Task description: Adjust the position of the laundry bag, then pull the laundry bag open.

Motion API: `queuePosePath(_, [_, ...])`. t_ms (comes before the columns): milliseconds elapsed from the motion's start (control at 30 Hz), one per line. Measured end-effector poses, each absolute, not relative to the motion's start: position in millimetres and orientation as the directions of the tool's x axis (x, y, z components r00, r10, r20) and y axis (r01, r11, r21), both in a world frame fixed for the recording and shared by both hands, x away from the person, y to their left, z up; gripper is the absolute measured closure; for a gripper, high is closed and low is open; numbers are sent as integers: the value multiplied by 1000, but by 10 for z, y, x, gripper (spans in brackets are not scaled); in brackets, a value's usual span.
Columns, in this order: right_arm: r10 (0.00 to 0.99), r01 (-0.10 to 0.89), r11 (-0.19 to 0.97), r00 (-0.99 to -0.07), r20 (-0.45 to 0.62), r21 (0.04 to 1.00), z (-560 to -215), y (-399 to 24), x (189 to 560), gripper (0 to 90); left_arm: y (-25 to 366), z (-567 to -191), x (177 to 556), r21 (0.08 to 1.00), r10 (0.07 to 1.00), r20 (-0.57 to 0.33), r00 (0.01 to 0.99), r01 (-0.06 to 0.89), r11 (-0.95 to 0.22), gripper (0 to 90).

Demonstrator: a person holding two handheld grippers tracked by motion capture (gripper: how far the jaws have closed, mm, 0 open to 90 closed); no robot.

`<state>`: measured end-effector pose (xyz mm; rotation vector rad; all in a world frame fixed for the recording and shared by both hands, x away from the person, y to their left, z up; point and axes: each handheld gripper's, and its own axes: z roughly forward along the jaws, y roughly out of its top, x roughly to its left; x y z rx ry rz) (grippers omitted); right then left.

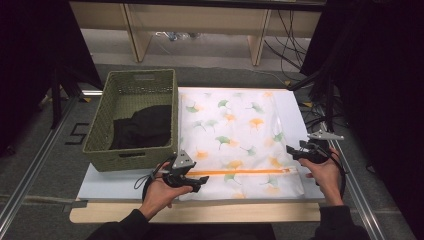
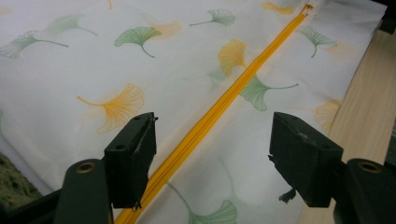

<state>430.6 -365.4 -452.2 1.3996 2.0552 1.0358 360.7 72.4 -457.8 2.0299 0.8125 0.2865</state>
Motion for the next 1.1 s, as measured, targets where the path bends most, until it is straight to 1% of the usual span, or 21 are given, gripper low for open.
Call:
queuePosePath(67, [916, 582, 218, -399, 42, 783, -4517, -3677, 4290, 359, 732, -4569, 3612, 812, 635, -102, 765, 433, -391, 319])
queuePosePath(133, [929, 593, 181, -366, 62, 785, -4516, -3669, 4213, 357, 717, -4570, 3609, 813, 638, -104, 763, 435, -388, 318])
queuePosePath(167, [917, 587, 206, -396, 56, 783, -4527, -3693, 4175, 353, 711, -4566, 3617, 807, 626, -108, 772, 436, -398, 314])
queuePosePath(233, [918, 587, 209, -394, 51, 782, -4527, -3694, 4154, 350, 694, -4572, 3614, 813, 633, -104, 767, 432, -391, 314])
queuePosePath(300, [913, 592, 214, -404, 57, 777, -4543, -3702, 4087, 348, 648, -4574, 3614, 827, 624, -140, 769, 438, -353, 311])
queuePosePath(367, [911, 590, 212, -409, 62, 779, -4547, -3703, 4069, 354, 642, -4567, 3617, 824, 620, -136, 772, 436, -362, 311])
queuePosePath(400, [911, 586, 214, -409, 57, 782, -4545, -3705, 4047, 362, 635, -4566, 3625, 824, 605, -116, 787, 416, -383, 311])
queuePosePath(433, [909, 580, 220, -414, 51, 785, -4545, -3711, 4019, 361, 610, -4572, 3619, 830, 612, -127, 781, 422, -366, 310])
queuePosePath(467, [909, 587, 211, -412, 64, 782, -4539, -3709, 3997, 361, 607, -4572, 3615, 820, 611, -130, 781, 431, -376, 309])
queuePosePath(500, [921, 588, 208, -387, 46, 782, -4530, -3711, 3930, 350, 569, -4583, 3611, 824, 616, -134, 776, 433, -366, 308])
queuePosePath(567, [910, 579, 222, -412, 47, 784, -4544, -3744, 3912, 339, 556, -4585, 3626, 820, 602, -124, 789, 423, -386, 308])
queuePosePath(667, [909, 585, 214, -412, 60, 782, -4548, -3769, 3874, 333, 521, -4587, 3628, 821, 588, -140, 797, 426, -381, 307])
queuePosePath(733, [918, 581, 219, -394, 36, 784, -4554, -3807, 3827, 338, 486, -4597, 3625, 831, 580, -132, 804, 409, -378, 307])
queuePosePath(767, [910, 594, 208, -409, 69, 777, -4578, -3829, 3816, 357, 463, -4605, 3622, 824, 576, -137, 806, 415, -385, 308])
queuePosePath(800, [924, 607, 181, -374, 76, 774, -4589, -3821, 3789, 377, 450, -4615, 3630, 830, 574, -132, 808, 407, -381, 307])
queuePosePath(833, [923, 609, 184, -377, 77, 772, -4598, -3838, 3784, 401, 445, -4614, 3637, 829, 569, -125, 813, 401, -391, 307])
queuePosePath(867, [922, 604, 211, -383, 48, 769, -4598, -3871, 3789, 428, 445, -4614, 3637, 829, 569, -125, 813, 401, -391, 307])
queuePosePath(933, [920, 607, 220, -389, 44, 763, -4613, -3882, 3805, 488, 408, -4634, 3619, 823, 564, -126, 816, 403, -399, 307])
queuePosePath(1000, [919, 617, 232, -393, 38, 752, -4625, -3887, 3814, 510, 396, -4644, 3603, 821, 560, -123, 819, 401, -407, 307])
queuePosePath(1067, [920, 645, 200, -383, 86, 737, -4666, -3872, 3824, 551, 398, -4650, 3609, 817, 536, -102, 838, 378, -436, 304])
queuePosePath(1100, [906, 633, 229, -417, 77, 740, -4678, -3901, 3845, 562, 387, -4658, 3605, 821, 547, -100, 831, 380, -427, 304])
